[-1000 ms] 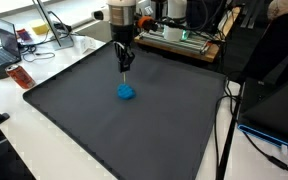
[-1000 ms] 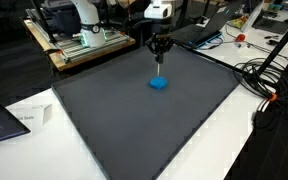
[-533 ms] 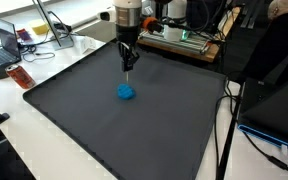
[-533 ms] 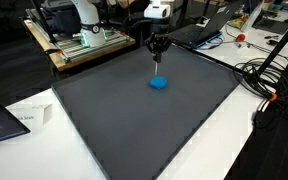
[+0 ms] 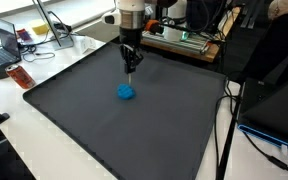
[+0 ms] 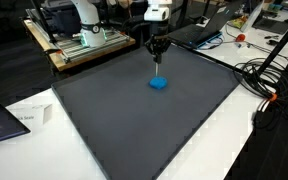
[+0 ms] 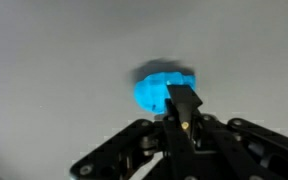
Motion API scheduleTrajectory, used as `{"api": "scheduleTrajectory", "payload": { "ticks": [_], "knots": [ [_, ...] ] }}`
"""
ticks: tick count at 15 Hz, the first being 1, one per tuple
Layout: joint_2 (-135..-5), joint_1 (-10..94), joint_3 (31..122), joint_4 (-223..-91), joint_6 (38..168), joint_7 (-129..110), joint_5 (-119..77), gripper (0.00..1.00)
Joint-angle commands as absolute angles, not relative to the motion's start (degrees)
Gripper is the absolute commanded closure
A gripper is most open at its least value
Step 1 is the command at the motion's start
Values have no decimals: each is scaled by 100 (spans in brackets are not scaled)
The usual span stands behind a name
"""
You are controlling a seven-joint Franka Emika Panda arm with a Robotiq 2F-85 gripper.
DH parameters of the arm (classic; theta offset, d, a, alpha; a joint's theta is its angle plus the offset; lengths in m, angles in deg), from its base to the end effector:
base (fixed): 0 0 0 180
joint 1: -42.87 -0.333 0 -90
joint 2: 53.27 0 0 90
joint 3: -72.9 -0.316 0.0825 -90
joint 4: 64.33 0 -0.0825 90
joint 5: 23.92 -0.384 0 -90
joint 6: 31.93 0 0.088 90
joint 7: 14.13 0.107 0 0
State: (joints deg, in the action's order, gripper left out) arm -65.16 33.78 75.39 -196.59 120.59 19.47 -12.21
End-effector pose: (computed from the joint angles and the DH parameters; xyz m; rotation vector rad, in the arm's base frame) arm 0.5355 0.0678 0.2689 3.0372 -0.4513 0.2709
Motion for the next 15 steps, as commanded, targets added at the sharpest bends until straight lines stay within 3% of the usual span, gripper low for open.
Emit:
{"api": "scheduleTrajectory", "payload": {
  "ticks": [1, 15],
  "knots": [
    [-6240, 3502, 7436, -20462, 12934, 1400, -1428, 97],
    [-5745, 3811, 6976, -21884, 14948, -106, -2741, 97]
  ]
}}
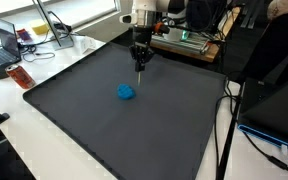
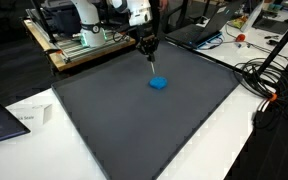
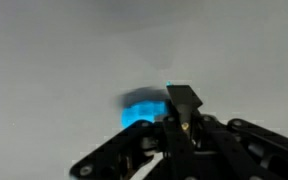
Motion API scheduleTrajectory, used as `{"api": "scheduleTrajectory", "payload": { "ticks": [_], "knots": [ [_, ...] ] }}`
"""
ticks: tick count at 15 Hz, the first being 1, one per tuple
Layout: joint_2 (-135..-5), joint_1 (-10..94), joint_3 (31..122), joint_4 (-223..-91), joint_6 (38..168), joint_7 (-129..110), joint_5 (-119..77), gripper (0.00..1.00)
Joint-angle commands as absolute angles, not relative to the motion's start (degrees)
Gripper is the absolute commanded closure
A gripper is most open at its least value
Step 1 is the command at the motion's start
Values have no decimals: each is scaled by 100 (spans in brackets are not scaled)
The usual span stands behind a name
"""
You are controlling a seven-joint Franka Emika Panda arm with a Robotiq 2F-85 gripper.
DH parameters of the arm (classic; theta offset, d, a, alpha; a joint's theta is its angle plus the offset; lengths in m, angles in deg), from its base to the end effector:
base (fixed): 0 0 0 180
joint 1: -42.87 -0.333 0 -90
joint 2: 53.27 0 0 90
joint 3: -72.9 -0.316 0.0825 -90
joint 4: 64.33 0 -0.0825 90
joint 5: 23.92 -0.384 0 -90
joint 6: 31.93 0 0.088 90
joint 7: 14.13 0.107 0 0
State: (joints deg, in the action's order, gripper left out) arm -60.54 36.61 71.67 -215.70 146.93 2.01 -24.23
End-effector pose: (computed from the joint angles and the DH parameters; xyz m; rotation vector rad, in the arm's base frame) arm 0.4542 0.0594 0.2385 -3.0113 0.2369 -0.5261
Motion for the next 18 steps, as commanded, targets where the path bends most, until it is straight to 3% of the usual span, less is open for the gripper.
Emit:
{"api": "scheduleTrajectory", "payload": {
  "ticks": [1, 18],
  "knots": [
    [-5730, 3820, 6961, -21909, 15020, -128, -2783, 97],
    [-5903, 3342, 7794, -21862, 15557, 24, -2540, 97]
  ]
}}
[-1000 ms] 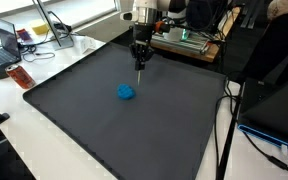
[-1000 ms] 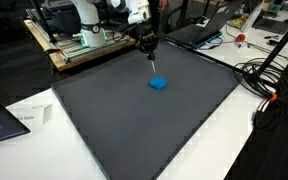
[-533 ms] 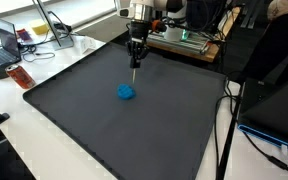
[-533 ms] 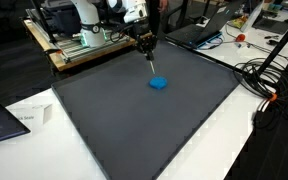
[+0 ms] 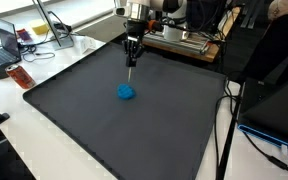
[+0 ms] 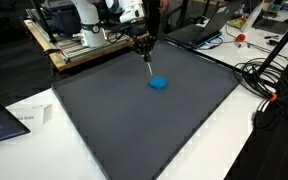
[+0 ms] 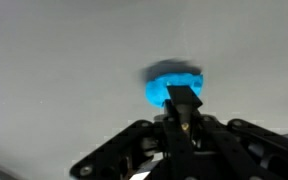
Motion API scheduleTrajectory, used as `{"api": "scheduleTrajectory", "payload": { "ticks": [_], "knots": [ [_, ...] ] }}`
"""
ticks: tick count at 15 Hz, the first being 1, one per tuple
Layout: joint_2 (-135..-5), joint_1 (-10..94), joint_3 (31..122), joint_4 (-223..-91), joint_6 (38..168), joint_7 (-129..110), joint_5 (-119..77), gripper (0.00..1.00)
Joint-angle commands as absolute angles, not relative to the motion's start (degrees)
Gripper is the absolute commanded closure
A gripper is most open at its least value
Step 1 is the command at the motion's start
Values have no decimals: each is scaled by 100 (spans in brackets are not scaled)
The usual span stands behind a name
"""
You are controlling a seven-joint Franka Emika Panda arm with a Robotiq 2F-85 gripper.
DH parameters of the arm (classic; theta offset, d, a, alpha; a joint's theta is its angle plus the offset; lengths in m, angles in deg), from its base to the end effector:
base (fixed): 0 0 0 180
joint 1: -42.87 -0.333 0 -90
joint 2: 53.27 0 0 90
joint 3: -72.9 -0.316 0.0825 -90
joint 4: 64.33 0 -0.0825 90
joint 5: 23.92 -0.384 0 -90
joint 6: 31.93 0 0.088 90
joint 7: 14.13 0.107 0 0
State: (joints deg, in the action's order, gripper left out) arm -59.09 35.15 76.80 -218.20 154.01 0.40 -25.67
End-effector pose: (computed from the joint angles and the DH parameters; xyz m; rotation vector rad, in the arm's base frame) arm 0.4502 0.0266 0.2506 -2.9759 0.3228 -0.6902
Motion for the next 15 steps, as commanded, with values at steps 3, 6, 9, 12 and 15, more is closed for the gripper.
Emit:
{"api": "scheduleTrajectory", "payload": {
  "ticks": [3, 6, 9, 12, 15],
  "knots": [
    [-5970, 3237, 7823, -21791, 15545, 16, -2552, 97],
    [-6025, 3160, 7841, -21727, 15535, 25, -2561, 97],
    [-6136, 3006, 8015, -21626, 15535, 24, -2575, 97],
    [-6272, 2845, 8203, -21502, 15504, 36, -2584, 97],
    [-6396, 2673, 8371, -21382, 15452, 48, -2588, 97]
  ]
}}
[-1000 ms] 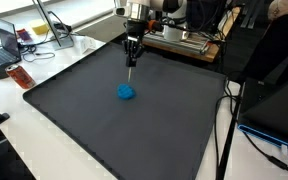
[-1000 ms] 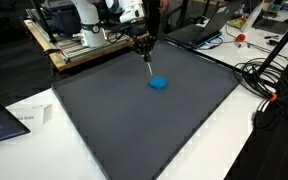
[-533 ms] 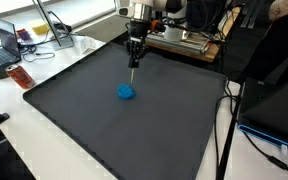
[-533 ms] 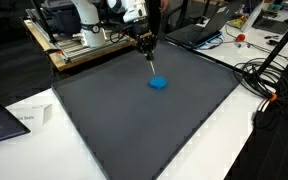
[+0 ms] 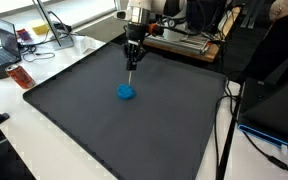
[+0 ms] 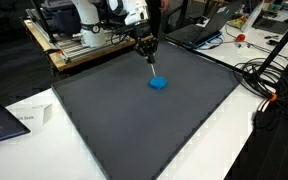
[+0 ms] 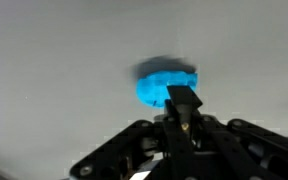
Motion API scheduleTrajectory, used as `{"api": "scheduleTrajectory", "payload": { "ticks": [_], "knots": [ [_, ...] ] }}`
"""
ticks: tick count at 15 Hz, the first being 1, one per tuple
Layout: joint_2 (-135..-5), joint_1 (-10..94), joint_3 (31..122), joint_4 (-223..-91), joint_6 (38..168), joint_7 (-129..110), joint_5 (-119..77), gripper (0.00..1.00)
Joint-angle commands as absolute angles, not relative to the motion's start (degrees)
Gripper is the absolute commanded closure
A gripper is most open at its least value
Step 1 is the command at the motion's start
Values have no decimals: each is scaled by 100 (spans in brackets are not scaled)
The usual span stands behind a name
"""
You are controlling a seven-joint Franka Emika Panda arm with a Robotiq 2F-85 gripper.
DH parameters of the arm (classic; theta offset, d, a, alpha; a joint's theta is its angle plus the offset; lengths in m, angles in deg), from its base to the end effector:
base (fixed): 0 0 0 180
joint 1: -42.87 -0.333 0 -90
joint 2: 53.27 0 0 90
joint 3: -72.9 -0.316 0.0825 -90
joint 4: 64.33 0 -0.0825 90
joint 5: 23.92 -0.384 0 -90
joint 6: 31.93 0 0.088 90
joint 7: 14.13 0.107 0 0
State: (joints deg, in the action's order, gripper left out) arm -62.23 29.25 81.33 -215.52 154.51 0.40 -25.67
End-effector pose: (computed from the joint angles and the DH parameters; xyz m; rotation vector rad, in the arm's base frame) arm 0.4636 0.0378 0.2430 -2.9880 0.2803 -0.6984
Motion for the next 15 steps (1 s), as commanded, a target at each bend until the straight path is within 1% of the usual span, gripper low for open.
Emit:
{"api": "scheduleTrajectory", "payload": {
  "ticks": [1, 9, 15],
  "knots": [
    [-6442, 2607, 8432, -21336, 15419, 47, -2586, 97],
    [-6766, 2227, 8681, -20947, 15080, 99, -2578, 97],
    [-7002, 2181, 8677, -20551, 14616, 145, -2565, 97]
  ]
}}
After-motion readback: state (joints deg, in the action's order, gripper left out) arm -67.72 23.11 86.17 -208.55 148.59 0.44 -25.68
